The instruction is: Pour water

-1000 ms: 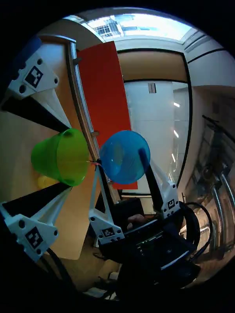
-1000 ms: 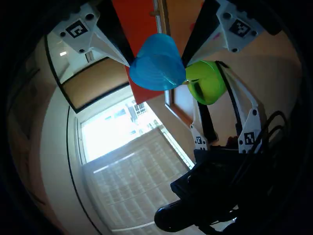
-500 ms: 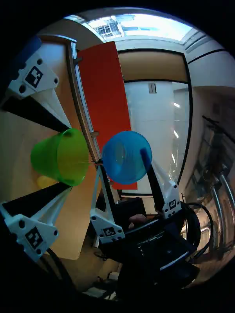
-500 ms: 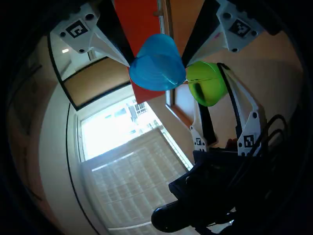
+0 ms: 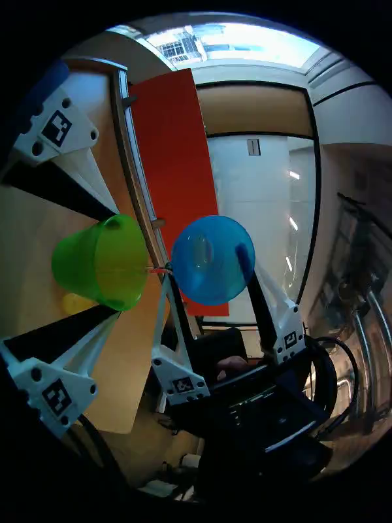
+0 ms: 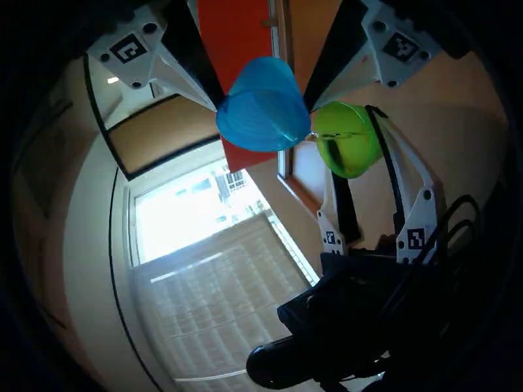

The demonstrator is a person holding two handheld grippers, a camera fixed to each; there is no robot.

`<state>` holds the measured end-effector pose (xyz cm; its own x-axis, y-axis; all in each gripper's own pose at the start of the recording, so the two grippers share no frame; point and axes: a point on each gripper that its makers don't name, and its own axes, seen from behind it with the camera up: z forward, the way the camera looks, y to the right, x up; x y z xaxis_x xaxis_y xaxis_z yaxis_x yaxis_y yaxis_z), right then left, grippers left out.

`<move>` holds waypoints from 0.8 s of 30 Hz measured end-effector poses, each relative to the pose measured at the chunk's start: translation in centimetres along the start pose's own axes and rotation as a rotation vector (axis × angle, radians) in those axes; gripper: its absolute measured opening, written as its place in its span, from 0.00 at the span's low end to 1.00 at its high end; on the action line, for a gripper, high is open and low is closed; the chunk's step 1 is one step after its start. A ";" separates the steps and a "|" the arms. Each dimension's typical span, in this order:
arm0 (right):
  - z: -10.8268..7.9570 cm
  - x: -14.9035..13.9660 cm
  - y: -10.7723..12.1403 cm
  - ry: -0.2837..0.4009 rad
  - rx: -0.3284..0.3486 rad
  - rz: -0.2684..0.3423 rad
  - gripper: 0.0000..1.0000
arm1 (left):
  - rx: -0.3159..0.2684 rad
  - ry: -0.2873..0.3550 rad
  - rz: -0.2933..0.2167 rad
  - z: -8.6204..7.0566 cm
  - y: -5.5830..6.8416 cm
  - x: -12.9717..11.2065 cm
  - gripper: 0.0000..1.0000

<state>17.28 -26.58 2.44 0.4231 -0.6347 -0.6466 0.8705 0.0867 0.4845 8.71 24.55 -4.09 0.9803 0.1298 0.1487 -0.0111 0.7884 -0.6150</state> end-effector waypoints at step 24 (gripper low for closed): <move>0.2 0.0 0.8 -0.001 -0.007 -0.046 0.89 | -0.002 0.000 0.000 0.1 0.0 0.0 0.87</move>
<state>17.89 -26.69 2.94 0.3826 -0.6392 -0.6671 0.8907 0.0634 0.4501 8.66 24.60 -4.01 0.9803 0.1299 0.1491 -0.0105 0.7871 -0.6167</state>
